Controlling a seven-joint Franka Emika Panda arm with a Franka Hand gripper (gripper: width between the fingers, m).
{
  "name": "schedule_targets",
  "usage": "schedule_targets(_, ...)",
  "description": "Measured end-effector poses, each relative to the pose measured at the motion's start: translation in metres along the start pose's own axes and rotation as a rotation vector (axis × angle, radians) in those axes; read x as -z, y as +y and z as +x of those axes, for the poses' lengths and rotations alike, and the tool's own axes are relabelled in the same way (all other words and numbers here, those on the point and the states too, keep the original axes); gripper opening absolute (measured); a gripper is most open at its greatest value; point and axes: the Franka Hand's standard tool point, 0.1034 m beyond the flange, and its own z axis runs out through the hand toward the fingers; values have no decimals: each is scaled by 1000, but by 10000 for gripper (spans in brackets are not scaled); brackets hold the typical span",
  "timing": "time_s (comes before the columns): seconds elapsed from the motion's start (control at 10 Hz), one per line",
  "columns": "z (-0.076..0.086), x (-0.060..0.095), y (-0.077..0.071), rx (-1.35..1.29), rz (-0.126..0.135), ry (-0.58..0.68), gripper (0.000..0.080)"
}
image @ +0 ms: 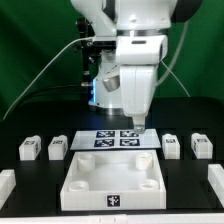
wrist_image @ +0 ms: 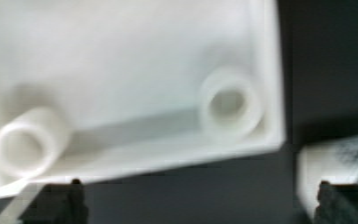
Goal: Assemble one leg
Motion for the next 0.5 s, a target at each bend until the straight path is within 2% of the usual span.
schedule_targets(0.1, -12, -6, -6, 74, 8, 3, 650)
schedule_targets(0.2, -18, -14, -9, 50, 6, 8, 650)
schedule_targets(0.5, -25, -50, -17, 26, 19, 24, 650)
